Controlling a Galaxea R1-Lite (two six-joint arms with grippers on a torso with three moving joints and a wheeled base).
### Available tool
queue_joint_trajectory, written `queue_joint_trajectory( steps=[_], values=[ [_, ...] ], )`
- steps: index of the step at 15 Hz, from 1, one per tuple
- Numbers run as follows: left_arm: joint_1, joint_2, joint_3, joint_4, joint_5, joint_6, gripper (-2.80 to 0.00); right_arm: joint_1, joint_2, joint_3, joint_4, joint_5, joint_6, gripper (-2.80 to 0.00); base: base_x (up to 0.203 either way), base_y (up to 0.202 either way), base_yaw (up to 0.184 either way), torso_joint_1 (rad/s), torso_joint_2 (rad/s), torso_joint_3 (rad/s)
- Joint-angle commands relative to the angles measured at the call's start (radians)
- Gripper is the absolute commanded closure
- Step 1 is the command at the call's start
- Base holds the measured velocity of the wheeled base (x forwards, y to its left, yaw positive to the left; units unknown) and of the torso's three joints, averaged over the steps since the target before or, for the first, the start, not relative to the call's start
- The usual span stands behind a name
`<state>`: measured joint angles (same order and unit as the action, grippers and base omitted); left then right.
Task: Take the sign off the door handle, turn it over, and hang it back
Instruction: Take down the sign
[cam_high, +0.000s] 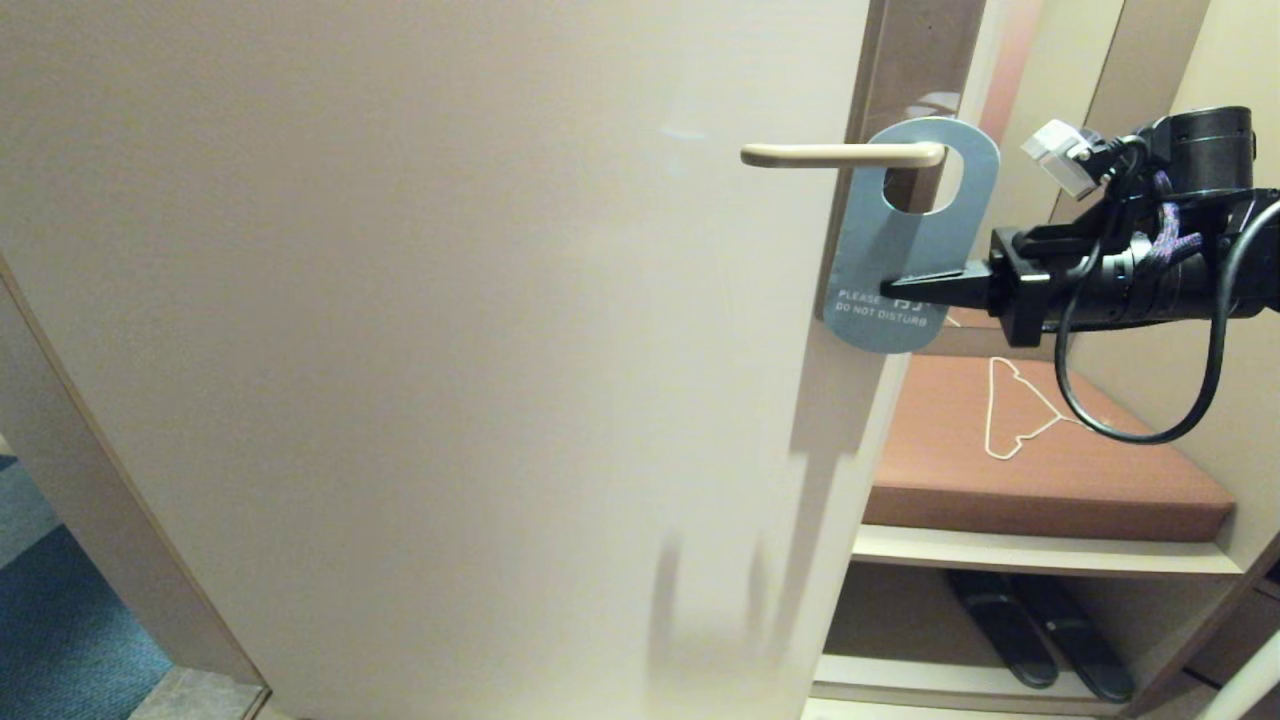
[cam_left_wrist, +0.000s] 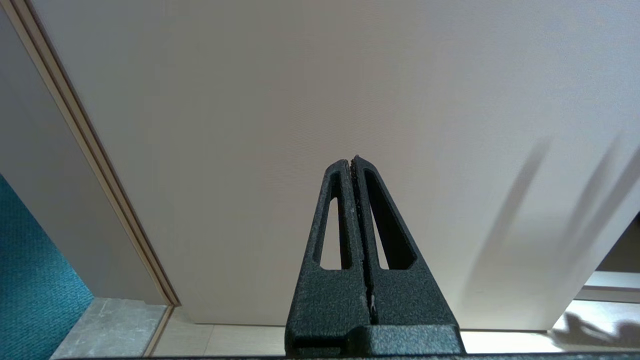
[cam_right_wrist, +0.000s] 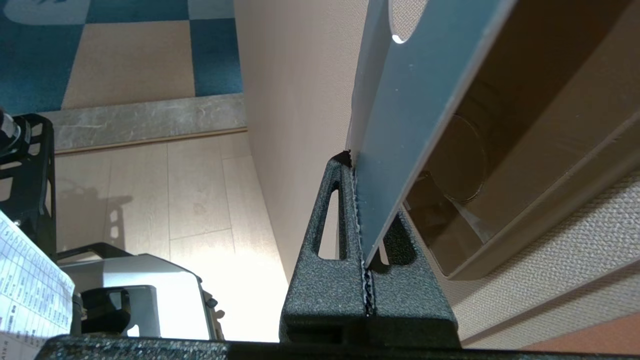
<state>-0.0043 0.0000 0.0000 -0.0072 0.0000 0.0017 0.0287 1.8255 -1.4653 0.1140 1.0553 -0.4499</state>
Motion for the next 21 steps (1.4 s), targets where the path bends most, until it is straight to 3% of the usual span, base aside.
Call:
queue_joint_trajectory(
  steps=[1, 9, 21],
  values=[
    [0.000, 0.000, 0.000, 0.000, 0.000, 0.000, 0.00, 0.000, -0.008, 0.011, 0.001, 0.006, -0.003, 0.00, 0.000, 0.000, 0.000, 0.000, 0.00, 0.000],
    [0.000, 0.000, 0.000, 0.000, 0.000, 0.000, 0.00, 0.012, -0.048, 0.051, 0.003, 0.005, 0.009, 0.00, 0.000, 0.000, 0.000, 0.000, 0.00, 0.000],
    [0.000, 0.000, 0.000, 0.000, 0.000, 0.000, 0.00, 0.026, -0.068, 0.059, 0.003, 0.009, 0.122, 0.00, 0.000, 0.000, 0.000, 0.000, 0.00, 0.000]
  ],
)
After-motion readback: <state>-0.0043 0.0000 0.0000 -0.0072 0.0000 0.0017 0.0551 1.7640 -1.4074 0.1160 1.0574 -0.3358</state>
